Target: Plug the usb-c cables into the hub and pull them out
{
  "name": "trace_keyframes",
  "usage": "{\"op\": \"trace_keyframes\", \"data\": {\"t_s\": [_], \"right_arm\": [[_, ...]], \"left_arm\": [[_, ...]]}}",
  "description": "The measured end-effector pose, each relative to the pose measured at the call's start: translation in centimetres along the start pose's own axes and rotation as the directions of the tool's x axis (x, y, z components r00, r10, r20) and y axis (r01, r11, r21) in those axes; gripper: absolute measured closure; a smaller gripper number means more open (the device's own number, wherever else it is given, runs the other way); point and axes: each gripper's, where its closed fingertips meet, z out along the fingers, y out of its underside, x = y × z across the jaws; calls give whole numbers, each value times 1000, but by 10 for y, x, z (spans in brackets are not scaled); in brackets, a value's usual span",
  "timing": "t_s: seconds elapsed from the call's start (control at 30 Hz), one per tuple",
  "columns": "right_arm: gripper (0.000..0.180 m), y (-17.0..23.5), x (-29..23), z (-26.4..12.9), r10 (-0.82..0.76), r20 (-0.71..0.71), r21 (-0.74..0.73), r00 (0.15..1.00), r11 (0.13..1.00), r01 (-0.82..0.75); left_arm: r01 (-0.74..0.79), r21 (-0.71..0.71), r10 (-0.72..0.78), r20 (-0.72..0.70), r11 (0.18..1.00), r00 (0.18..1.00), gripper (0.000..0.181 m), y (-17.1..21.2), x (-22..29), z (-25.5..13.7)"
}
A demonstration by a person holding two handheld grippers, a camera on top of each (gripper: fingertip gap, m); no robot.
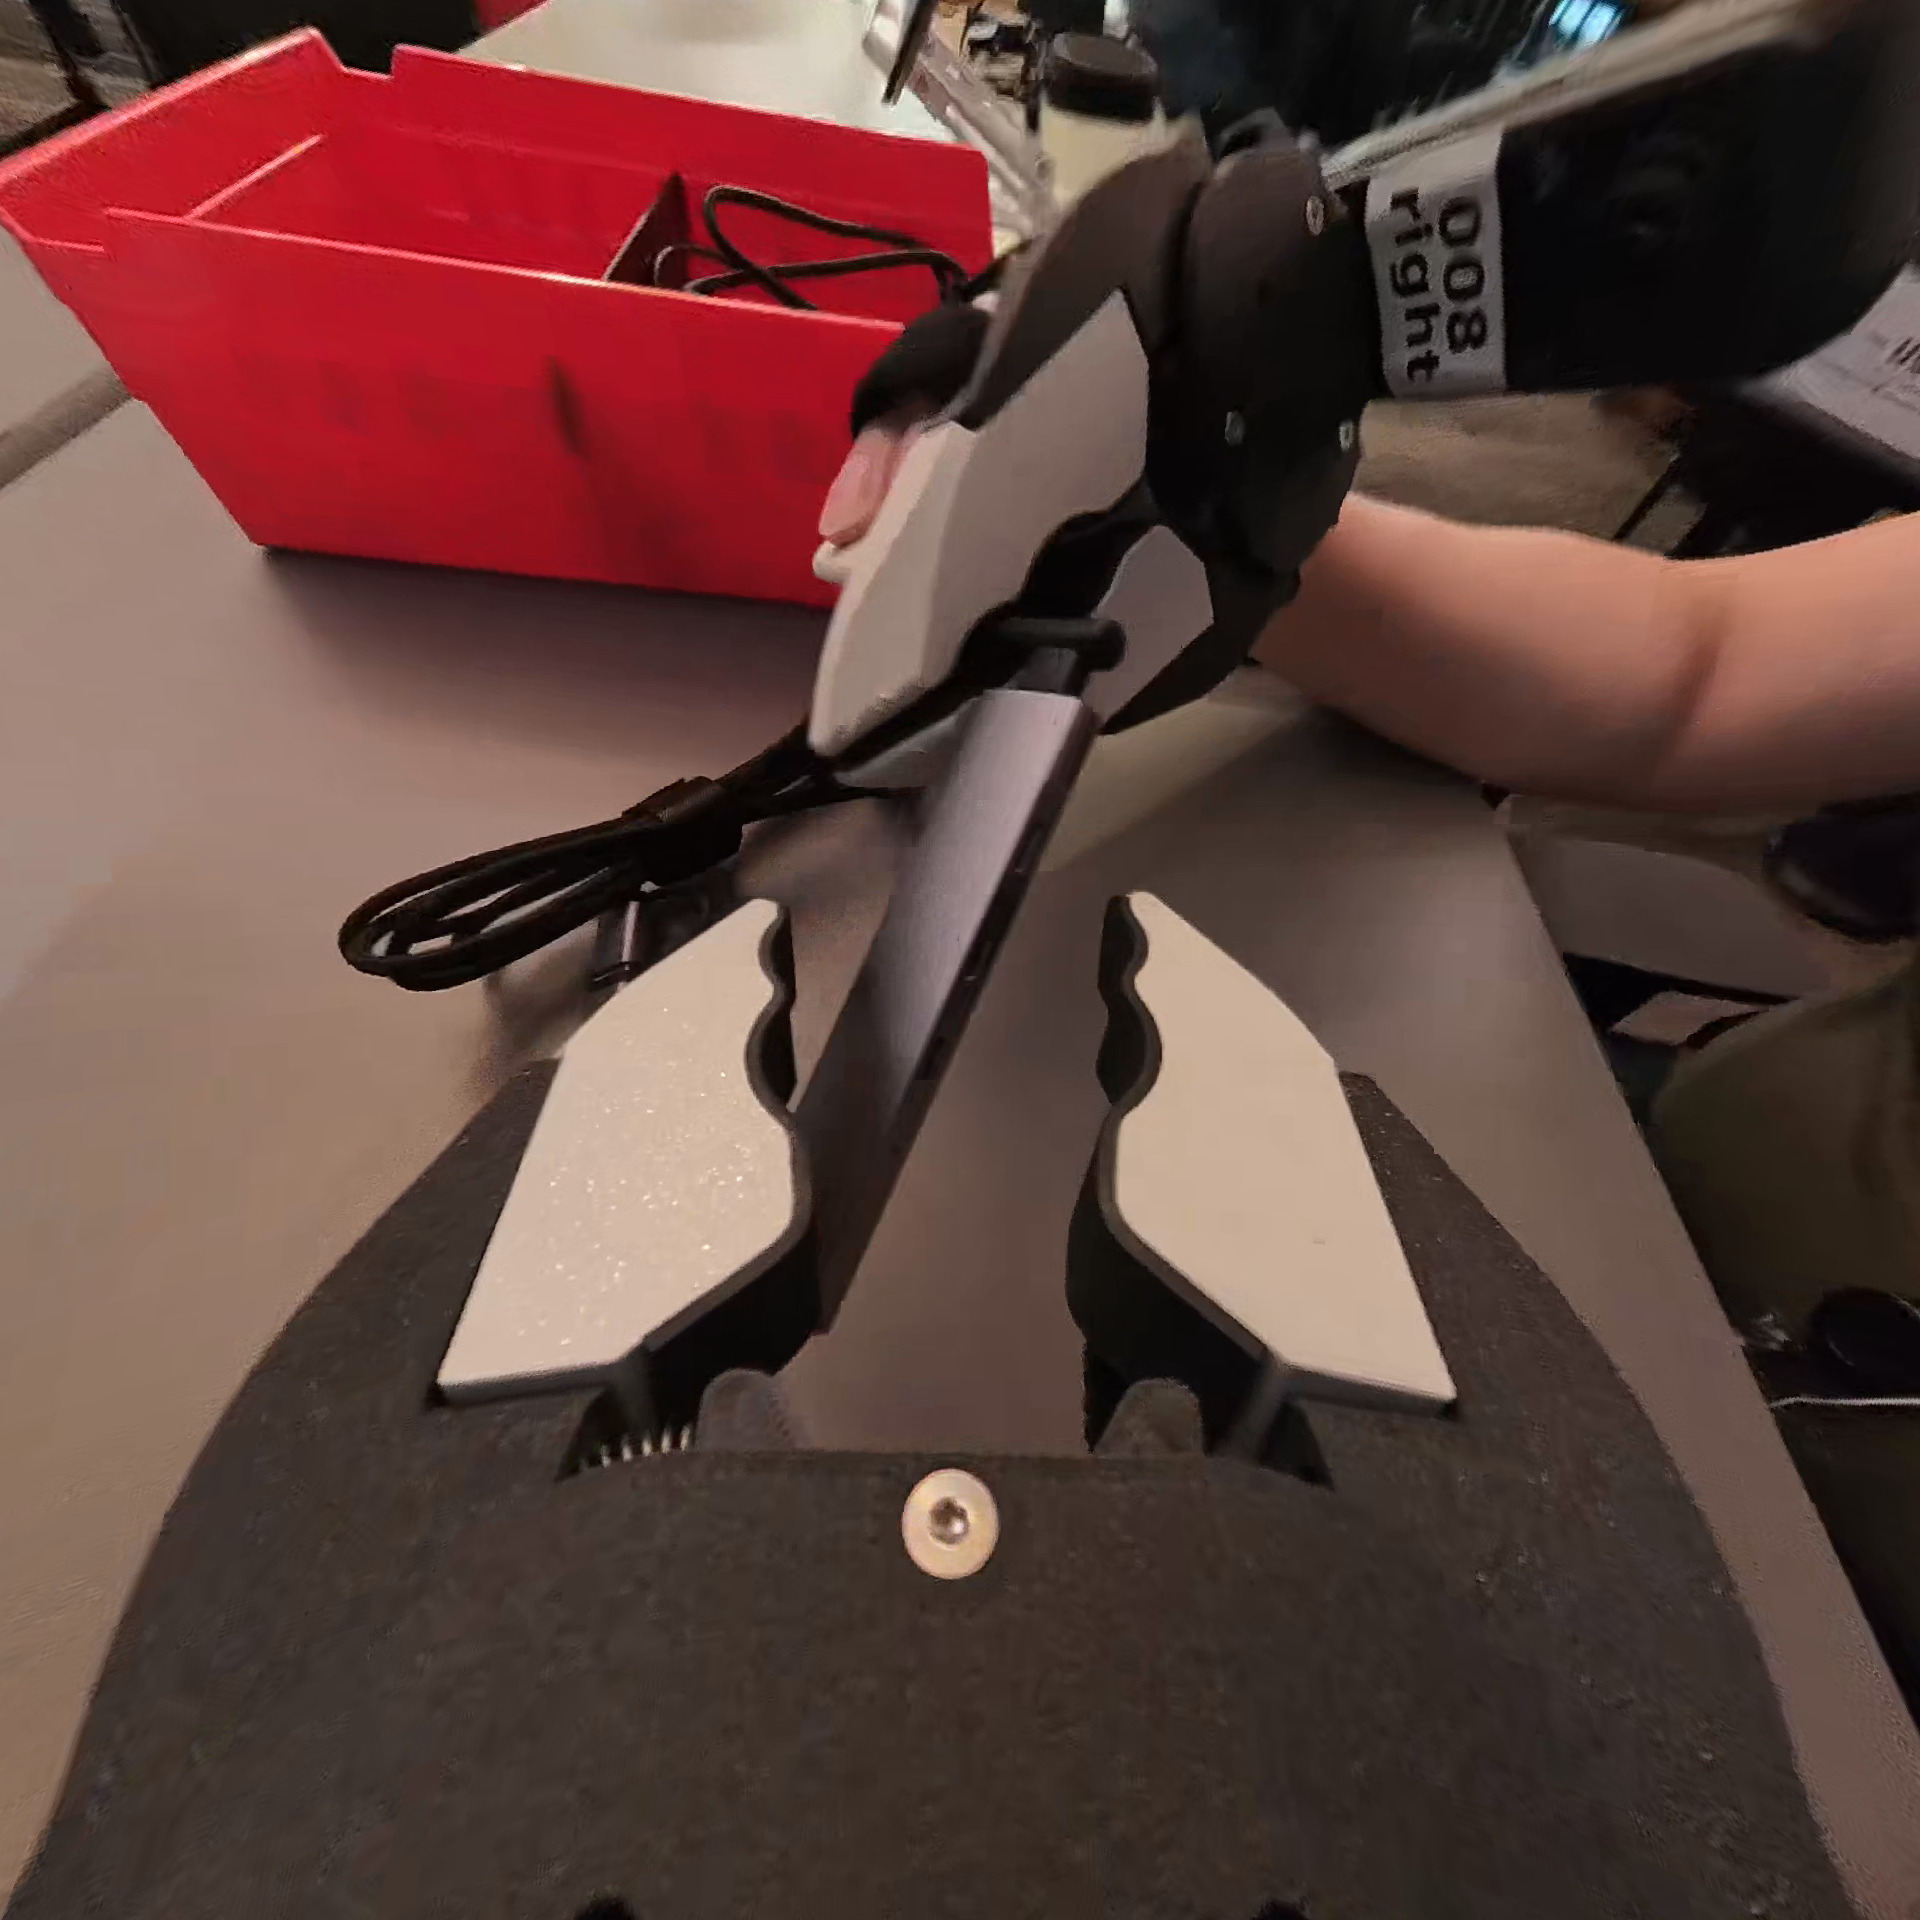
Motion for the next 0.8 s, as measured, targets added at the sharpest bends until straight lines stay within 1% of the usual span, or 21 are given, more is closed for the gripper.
{"op": "trace_keyframes", "data": {"t_s": [0.03, 0.07, 0.13, 0.2, 0.27, 0.33, 0.4, 0.47, 0.53, 0.57, 0.6, 0.63, 0.67, 0.73, 0.8], "right_arm": [[179, 1, -2, -1, -7, 15, -4, 1000, 1000, 7], [179, 2, -3, -2, -18, 22, -13, 1000, 1000, 18], [179, 3, -3, -2, -43, 12, -35, 999, 998, 44], [179, 7, -4, 0, -41, 19, -64, 999, 997, 42], [179, 12, -7, 2, -8, 44, -93, 999, 996, 12], [179, 14, -8, 3, 54, 59, -105, 997, 993, -47], [179, 15, -8, 4, 123, 64, -112, 990, 987, -115], [179, 14, -7, 5, 177, 72, -109, 982, 980, -168], [179, 11, -9, 4, 221, 94, -99, 971, 972, -211], [179, 10, -9, 4, 242, 101, -95, 965, 968, -233], [179, 9, -9, 4, 265, 108, -93, 958, 962, -256], [179, 8, -9, 4, 282, 110, -92, 953, 958, -273], [179, 8, -8, 4, 293, 106, -98, 950, 954, -284], [179, 8, -6, 4, 292, 85, -93, 953, 954, -284], [173, 5, -2, 4, 253, 56, -67, 966, 966, -249]], "left_arm": [[31, 13, -30, -30, 999, 999, 127, 0, -2, 0], [63, 17, -61, -59, 998, 996, 131, 0, -3, 0], [112, 5, -110, -126, 994, 986, 135, 3, -1, 1], [102, -11, -102, -145, 995, 984, 144, 5, 2, 3], [56, -13, -57, -96, 998, 994, 145, 5, 0, 5], [-8, -14, 8, -8, 1000, 1000, 146, 2, -3, 6], [-84, -66, 90, 92, 994, 992, 146, 4, -5, 6], [-170, -120, 190, 185, 978, 964, 145, 4, -9, 7], [-248, -176, 292, 300, 953, 908, 147, 4, -21, 8], [-285, -196, 338, 345, 938, 876, 151, 3, -26, 8], [-316, -215, 376, 360, 924, 854, 155, 3, -28, 8], [-334, -234, 401, 361, 913, 842, 164, 5, -29, 9], [-344, -253, 418, 360, 904, 834, 169, 7, -29, 11], [-361, -284, 446, 341, 888, 828, 173, 9, -27, 12], [-383, -281, 464, 335, 880, 820, 174, 8, -26, 11]]}}
